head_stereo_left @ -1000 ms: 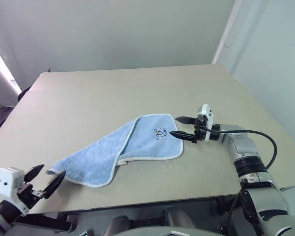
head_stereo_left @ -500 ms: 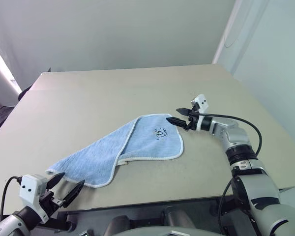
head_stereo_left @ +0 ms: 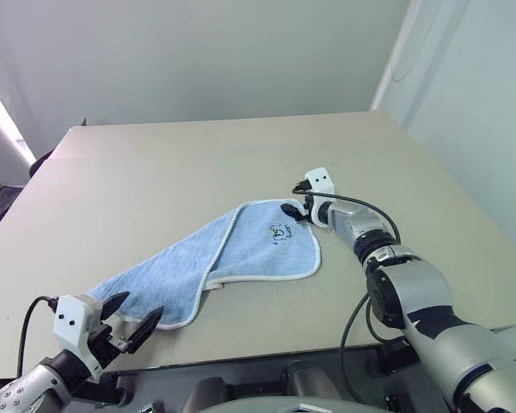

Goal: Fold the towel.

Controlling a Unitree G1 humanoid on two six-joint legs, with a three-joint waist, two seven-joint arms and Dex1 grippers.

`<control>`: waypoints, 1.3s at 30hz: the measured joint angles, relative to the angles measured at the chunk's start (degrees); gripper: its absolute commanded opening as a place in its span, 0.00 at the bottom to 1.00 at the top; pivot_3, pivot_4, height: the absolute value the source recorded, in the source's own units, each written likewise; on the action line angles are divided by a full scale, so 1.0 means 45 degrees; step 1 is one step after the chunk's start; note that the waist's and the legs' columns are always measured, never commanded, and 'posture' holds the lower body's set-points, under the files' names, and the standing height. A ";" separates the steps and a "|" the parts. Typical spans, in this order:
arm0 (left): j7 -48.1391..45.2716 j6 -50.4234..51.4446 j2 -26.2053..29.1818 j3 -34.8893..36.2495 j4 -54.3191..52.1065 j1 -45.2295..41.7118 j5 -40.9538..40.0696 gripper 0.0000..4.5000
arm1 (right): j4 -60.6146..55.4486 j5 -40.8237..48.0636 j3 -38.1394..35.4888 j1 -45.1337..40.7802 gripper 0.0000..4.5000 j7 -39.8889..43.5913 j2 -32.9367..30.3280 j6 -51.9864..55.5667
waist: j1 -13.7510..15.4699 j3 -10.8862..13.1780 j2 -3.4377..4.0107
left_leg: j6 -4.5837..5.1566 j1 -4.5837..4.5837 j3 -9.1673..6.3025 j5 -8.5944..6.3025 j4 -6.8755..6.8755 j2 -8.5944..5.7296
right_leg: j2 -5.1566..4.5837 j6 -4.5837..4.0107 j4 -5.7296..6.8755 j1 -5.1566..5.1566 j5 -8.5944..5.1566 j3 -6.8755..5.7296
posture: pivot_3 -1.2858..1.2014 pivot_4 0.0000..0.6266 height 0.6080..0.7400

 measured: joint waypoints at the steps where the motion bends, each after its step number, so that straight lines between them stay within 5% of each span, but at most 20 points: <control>1: 0.0028 0.0000 -0.0001 -0.0004 0.0000 -0.0040 0.0001 1.00 | 0.0085 0.0010 -0.0123 -0.0002 0.99 -0.0130 0.0073 -0.0006 | -0.0017 0.0001 0.0002 | 0.0000 0.0001 0.0000 0.0000 0.0000 0.0000 | 0.0003 0.0000 0.0005 0.0000 0.0000 0.0000 | 0.52 0.00 1.00; 4: 0.0205 0.0000 -0.0015 -0.0014 0.0000 -0.0114 0.0020 1.00 | 0.0247 -0.0031 -0.0375 -0.0153 0.99 -0.0252 0.0214 0.0064 | -0.0100 -0.0001 0.0007 | 0.0000 0.0005 -0.0003 0.0000 0.0000 0.0002 | 0.0010 0.0002 0.0011 0.0002 0.0001 0.0000 | 0.52 0.00 1.00; 17: 0.0467 -0.0022 -0.0036 0.0092 -0.0001 -0.0193 0.0221 1.00 | 0.0312 -0.1519 0.0082 -0.0164 0.00 -0.0600 0.0731 -0.1015 | -0.0388 -0.0001 0.0010 | 0.0000 0.0006 -0.0008 0.0000 0.0001 0.0002 | 0.0011 0.0012 0.0016 0.0004 0.0005 -0.0001 | 0.52 0.00 1.00; 26: 0.0229 0.0416 0.0611 0.0343 -0.1005 0.0056 -0.0047 1.00 | 0.0319 -0.1551 -0.0299 -0.0262 0.00 -0.0832 0.0734 -0.1079 | -0.0387 0.0001 0.0012 | 0.0000 0.0006 -0.0011 0.0000 0.0001 0.0002 | 0.0010 0.0008 0.0014 0.0006 0.0003 0.0000 | 0.52 0.00 1.00; 39: -0.0258 0.0092 0.2091 -0.3068 -0.0012 -0.0475 0.2988 1.00 | 0.0318 -0.1499 -0.0515 -0.0292 0.00 -0.0960 0.1108 -0.1232 | -0.0609 0.0009 0.0035 | 0.0001 0.0008 -0.0015 0.0001 -0.0004 0.0000 | 0.0024 0.0014 0.0015 0.0007 0.0005 -0.0002 | 0.52 0.00 1.00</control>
